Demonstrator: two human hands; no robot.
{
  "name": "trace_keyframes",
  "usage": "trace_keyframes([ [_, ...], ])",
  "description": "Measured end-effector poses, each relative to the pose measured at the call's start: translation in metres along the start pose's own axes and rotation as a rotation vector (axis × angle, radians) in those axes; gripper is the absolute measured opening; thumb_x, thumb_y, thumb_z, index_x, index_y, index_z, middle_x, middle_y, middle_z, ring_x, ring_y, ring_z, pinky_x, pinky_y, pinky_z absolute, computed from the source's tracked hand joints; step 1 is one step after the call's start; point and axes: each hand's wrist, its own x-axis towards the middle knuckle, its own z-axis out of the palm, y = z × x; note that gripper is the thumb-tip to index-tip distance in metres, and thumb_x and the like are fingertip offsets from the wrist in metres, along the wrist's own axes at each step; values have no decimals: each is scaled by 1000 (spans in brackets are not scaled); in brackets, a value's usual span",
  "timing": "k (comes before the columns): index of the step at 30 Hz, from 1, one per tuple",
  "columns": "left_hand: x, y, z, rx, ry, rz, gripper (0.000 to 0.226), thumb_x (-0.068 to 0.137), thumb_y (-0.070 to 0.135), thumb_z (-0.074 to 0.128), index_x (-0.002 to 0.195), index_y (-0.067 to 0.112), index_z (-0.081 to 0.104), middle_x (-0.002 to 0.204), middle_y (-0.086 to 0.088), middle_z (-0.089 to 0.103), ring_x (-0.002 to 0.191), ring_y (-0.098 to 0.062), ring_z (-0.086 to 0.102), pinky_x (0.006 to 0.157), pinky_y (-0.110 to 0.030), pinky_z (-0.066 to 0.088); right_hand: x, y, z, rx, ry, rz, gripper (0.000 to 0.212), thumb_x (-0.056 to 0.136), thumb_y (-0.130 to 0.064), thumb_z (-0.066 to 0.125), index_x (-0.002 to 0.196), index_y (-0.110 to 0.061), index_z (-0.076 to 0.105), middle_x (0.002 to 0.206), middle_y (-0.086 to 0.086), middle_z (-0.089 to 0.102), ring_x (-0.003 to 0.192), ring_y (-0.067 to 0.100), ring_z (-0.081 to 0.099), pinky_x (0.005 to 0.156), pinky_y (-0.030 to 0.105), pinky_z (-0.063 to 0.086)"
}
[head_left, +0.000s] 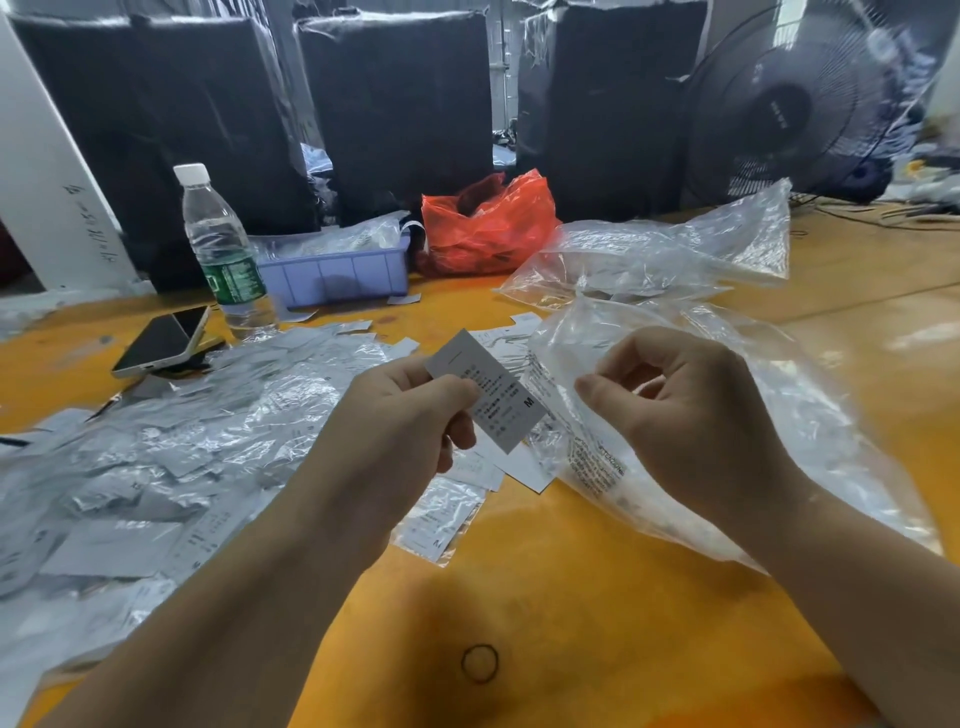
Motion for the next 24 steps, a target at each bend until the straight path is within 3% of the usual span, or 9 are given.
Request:
trace_keyframes([
  [3, 1, -2, -6, 32, 25, -1, 31, 92, 12, 55, 76, 28, 76, 55, 2, 58, 45, -8, 42, 44, -15, 38, 4, -1, 0, 182, -30, 145, 21, 83, -16, 72, 67, -5, 62, 72, 12, 68, 71, 25, 65, 72, 43, 56],
  [6, 3, -4, -14, 90, 64, 6, 26, 92, 16, 56, 77, 27, 74, 54, 6, 53, 49, -11, 38, 53, -27, 36, 8, -9, 2, 444, -104, 249, 21, 83, -5, 69, 70, 5, 56, 77, 24, 66, 77, 37, 66, 72, 48, 58],
  [10, 3, 1, -33, 136, 134, 23, 20, 79, 32, 56, 76, 42, 73, 49, 12, 50, 52, -9, 43, 59, -33, 37, 15, -28, 13, 744, -219, 347, 23, 79, 3, 67, 61, -7, 56, 73, 24, 69, 63, 31, 67, 58, 35, 57],
  [12, 3, -1, -45, 139, 176, 29, 21, 78, 34, 54, 80, 33, 74, 59, 12, 65, 64, -13, 55, 58, -31, 43, 19, -38, 25, 854, -285, 380, 23, 76, 7, 69, 65, -5, 52, 65, 20, 66, 51, 23, 60, 49, 29, 51],
  [14, 3, -7, -58, 125, 230, 44, 16, 88, 24, 55, 84, 26, 70, 70, 8, 71, 67, -15, 64, 54, -26, 49, 24, -49, 39, 906, -360, 421, 22, 71, 4, 72, 71, -5, 51, 61, 13, 63, 46, 18, 58, 44, 25, 50],
  [16, -1, -11, -69, 126, 280, 69, 17, 93, 14, 55, 91, 26, 67, 72, 4, 72, 60, -12, 66, 50, -23, 50, 27, -59, 55, 942, -431, 477, 21, 66, 0, 73, 79, -6, 57, 63, 8, 61, 46, 16, 58, 42, 24, 50],
  [20, -9, -20, -79, 197, 374, 185, 28, 93, 12, 57, 108, 34, 51, 64, -8, 64, 50, -15, 61, 43, -23, 49, 30, -69, 83, 976, -563, 518, 36, 82, 8, 64, 114, -8, 65, 78, 8, 57, 51, 12, 57, 44, 26, 51],
  [22, -10, -23, -78, 274, 385, 240, 36, 95, 11, 54, 111, 42, 47, 62, -16, 55, 49, -27, 55, 38, -37, 46, 27, -68, 89, 1008, -623, 514, 34, 85, 9, 59, 115, -6, 66, 80, 9, 55, 50, 11, 57, 46, 27, 52],
  [24, -9, -26, -75, 321, 341, 227, 34, 94, 8, 50, 97, 41, 58, 60, -14, 54, 51, -33, 50, 38, -42, 41, 24, -64, 92, 1009, -662, 507, 26, 86, 10, 56, 107, -1, 69, 80, 11, 56, 54, 13, 58, 48, 28, 53],
])
